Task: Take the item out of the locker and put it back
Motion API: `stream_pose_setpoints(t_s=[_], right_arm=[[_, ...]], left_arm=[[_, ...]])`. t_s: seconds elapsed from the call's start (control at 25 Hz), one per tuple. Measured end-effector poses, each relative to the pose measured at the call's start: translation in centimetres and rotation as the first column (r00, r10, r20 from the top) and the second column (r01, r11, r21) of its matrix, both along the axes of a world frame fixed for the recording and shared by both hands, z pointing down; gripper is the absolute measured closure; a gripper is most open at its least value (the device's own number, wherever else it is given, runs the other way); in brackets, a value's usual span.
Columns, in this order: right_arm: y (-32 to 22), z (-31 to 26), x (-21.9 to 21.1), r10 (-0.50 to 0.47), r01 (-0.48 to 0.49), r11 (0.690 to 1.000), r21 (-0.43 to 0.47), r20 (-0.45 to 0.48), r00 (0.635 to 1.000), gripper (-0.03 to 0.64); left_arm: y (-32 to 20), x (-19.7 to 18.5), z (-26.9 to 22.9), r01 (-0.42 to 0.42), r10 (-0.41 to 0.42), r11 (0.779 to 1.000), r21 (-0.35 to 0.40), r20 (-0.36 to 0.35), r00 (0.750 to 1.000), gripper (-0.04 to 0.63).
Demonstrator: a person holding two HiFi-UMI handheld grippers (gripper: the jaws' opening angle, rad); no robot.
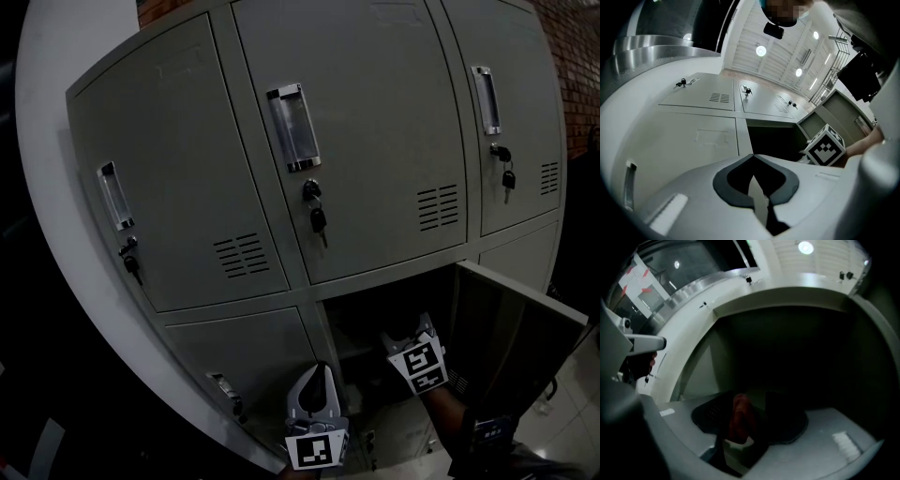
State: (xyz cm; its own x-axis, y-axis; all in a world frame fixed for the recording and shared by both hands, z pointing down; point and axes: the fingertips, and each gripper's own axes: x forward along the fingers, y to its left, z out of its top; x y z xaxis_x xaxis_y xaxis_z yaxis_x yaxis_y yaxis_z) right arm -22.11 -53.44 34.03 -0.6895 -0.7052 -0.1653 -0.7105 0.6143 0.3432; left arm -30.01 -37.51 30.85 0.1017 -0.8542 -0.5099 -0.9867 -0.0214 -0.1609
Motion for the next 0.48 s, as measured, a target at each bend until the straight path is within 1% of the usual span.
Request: stream_pose_setpoints(t_s=[0.12,0.2,0.32,0.48], right_arm=[[1.3,-1.0,1.0,-0.033,0.032,0.999,0.019,0.092,0.995,0.410],[2.3,-1.5,1.6,-0.057,0.053,0.998,0.030,0.137,0.989,0.428],[3.8,-1.9,2.6,-0.070,0.065,0.997,0.037,0.166,0.984,0.449],[5.4,-2.4,4.3,-0.056,0.049,0.998,0.049,0.168,0.984,0.466]], left_arm=[[-0.1,0.4,0.1,-0.006,0.006,1.000,-0.008,0.000,1.000,0.595],[-0.2,0.7,0.1,-0.012,0.012,1.000,-0.015,0.000,1.000,0.595],[-0.2,1.3,0.2,-0.020,0.020,0.999,-0.027,0.007,1.000,0.595],[-0.2,1.9,0.0,-0.032,0.033,0.999,-0.028,0.014,0.999,0.595]])
